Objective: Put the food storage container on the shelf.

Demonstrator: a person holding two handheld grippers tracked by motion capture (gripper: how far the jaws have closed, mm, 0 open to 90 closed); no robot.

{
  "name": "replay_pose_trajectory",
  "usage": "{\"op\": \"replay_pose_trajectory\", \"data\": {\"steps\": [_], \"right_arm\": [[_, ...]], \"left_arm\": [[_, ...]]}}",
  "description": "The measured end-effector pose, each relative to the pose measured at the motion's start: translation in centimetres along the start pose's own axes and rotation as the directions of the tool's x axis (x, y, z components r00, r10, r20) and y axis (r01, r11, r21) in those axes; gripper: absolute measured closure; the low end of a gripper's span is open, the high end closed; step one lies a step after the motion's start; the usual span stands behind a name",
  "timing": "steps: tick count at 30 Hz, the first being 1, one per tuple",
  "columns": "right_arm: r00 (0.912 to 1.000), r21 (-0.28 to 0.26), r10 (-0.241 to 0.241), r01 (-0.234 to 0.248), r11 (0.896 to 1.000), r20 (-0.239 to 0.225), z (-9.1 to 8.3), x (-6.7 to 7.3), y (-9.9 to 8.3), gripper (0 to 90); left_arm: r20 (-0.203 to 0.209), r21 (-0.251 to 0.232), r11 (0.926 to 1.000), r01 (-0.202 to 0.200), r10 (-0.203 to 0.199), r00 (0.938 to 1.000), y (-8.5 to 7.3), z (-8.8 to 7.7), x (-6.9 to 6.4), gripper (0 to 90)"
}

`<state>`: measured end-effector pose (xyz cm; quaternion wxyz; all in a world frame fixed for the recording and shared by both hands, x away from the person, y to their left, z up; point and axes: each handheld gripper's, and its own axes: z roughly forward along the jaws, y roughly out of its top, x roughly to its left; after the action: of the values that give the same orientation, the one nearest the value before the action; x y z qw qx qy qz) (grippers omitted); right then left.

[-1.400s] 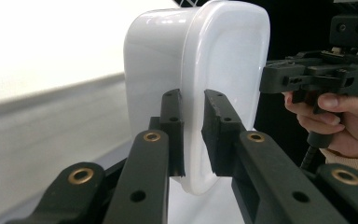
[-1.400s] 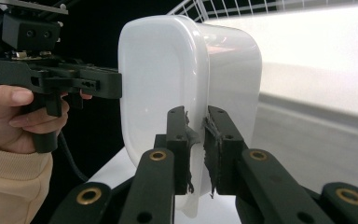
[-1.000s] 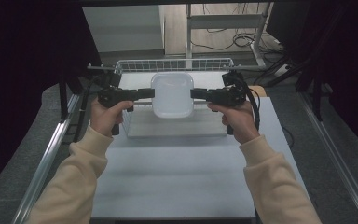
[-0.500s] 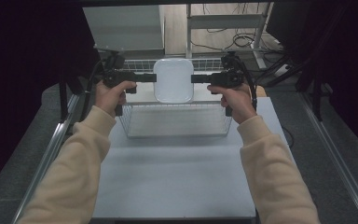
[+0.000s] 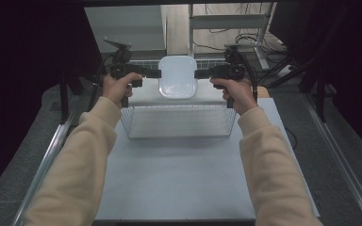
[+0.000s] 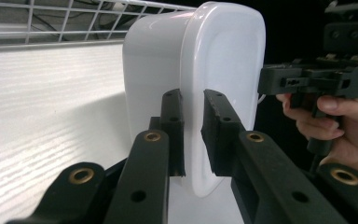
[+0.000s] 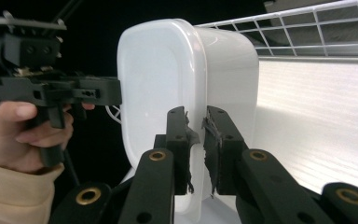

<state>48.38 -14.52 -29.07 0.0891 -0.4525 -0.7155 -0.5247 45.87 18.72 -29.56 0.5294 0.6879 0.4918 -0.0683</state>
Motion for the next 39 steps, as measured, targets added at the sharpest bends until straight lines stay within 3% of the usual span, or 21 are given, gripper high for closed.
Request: {"op": "replay_pose_trajectory", "data": {"steps": [3,5,13,14,20,24,28,29,30,32,33,35,37,39], "right_arm": [[0.9996,0.011,0.026,-0.026,1.0,-0.01,0.3,-0.3,0.5,80.0],[0.9977,0.037,0.063,-0.062,0.997,-0.023,0.6,-0.9,1.2,79.5],[0.9814,0.069,0.192,-0.191,0.979,-0.006,1.9,-2.6,2.7,75.3],[0.976,0.068,0.218,-0.217,0.974,-0.01,2.1,-3.0,2.8,74.6],[0.9651,0.047,0.262,-0.262,0.964,0.001,2.7,-3.9,2.9,72.8],[0.9636,0.038,0.267,-0.267,0.963,0.007,2.8,-4.1,2.9,72.7],[0.9624,0.034,0.272,-0.272,0.962,0.004,2.8,-4.2,2.8,72.5],[0.9633,0.033,0.268,-0.268,0.963,0.007,2.7,-4.1,2.8,71.8],[0.9695,0.026,0.244,-0.245,0.969,0.02,2.7,-3.8,2.8,57.1],[0.9775,0.0,0.202,-0.203,0.979,0.06,2.5,-3.0,2.8,45.4],[0.9775,0.0,0.202,-0.203,0.979,0.06,2.5,-3.0,2.8,45.4],[0.9846,-0.022,0.144,-0.143,0.99,0.099,2.0,-2.3,2.8,37.2],[0.9885,-0.033,0.094,-0.091,0.995,0.118,1.3,-1.6,2.6,33.4],[0.991,-0.05,0.036,-0.03,0.998,0.129,0.4,-1.0,2.3,31.3]], "left_arm": [[0.01,0.012,0.9993,0.035,-0.035,0.9993,0.7,0.2,0.9,79.7],[0.022,0.017,0.9965,0.082,-0.083,0.9963,1.1,0.5,1.5,79.6],[0.064,0.035,0.9763,0.213,-0.215,0.9744,2.4,1.8,3.8,77.7],[0.068,0.036,0.9742,0.223,-0.225,0.972,2.5,1.9,4.0,77.4],[0.082,0.052,0.9595,0.277,-0.28,0.9563,2.6,3.0,5.3,74.2],[0.097,0.044,0.9577,0.284,-0.287,0.9528,2.6,3.1,5.5,73.9],[0.093,0.039,0.9587,0.282,-0.284,0.9542,2.6,3.1,5.4,73.8],[0.089,0.038,0.9614,0.273,-0.275,0.9573,2.6,3.1,5.4,73.4],[0.079,0.035,0.9664,0.255,-0.257,0.9633,2.6,3.1,5.2,67.6],[0.028,-0.019,0.9786,0.205,-0.204,0.9785,2.4,2.7,4.5,51.6],[0.028,-0.019,0.9786,0.205,-0.204,0.9785,2.4,2.7,4.5,46.2],[-0.025,-0.062,0.9857,0.157,-0.158,0.9871,2.3,2.0,3.8,42.1],[-0.05,-0.081,0.9921,0.096,-0.1,0.9937,1.9,1.1,3.0,36.9],[-0.078,-0.094,0.9954,0.021,-0.028,0.9966,1.1,0.1,1.8,34.8]]}}
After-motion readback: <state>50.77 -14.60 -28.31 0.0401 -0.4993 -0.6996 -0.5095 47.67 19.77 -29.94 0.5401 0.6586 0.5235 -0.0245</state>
